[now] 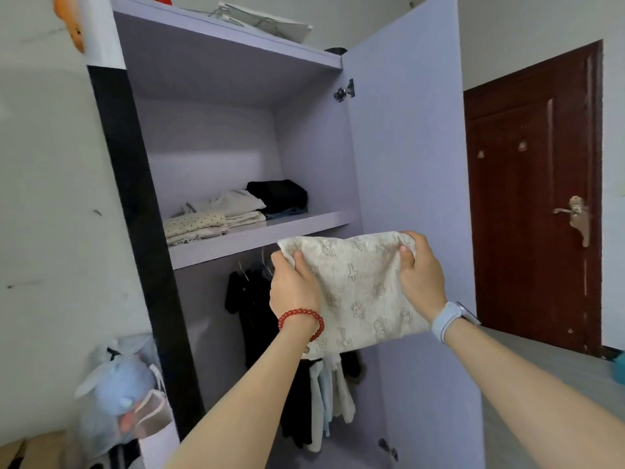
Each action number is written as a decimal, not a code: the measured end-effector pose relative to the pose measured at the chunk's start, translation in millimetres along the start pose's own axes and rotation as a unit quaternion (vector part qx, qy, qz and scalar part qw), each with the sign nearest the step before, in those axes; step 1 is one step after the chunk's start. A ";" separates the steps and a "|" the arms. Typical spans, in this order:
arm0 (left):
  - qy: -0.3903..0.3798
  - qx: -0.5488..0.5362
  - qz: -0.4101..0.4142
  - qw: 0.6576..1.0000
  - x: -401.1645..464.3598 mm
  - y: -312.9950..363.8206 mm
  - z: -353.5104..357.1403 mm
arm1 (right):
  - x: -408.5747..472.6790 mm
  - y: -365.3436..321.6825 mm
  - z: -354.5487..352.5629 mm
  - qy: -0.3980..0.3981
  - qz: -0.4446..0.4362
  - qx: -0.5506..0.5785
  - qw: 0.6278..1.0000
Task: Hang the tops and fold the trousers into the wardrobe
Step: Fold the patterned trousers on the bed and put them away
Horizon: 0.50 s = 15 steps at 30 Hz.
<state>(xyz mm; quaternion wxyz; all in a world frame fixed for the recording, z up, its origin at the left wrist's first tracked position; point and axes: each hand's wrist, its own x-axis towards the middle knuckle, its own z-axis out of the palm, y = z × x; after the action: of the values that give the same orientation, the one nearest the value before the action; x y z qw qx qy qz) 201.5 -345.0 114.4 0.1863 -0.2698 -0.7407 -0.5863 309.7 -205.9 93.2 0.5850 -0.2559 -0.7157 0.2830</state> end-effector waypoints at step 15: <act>0.256 0.181 0.071 0.947 287.6 -61.8 48.0 | 239.7 -4.0 256.6 -0.134 -0.220 0.115 0.959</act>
<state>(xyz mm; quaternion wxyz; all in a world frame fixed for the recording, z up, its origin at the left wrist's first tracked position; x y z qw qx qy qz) -60.5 -256.6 225.7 0.4566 -0.1244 -0.7406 -0.4770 13.2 -68.8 222.1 0.5567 0.0170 -0.7889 0.2598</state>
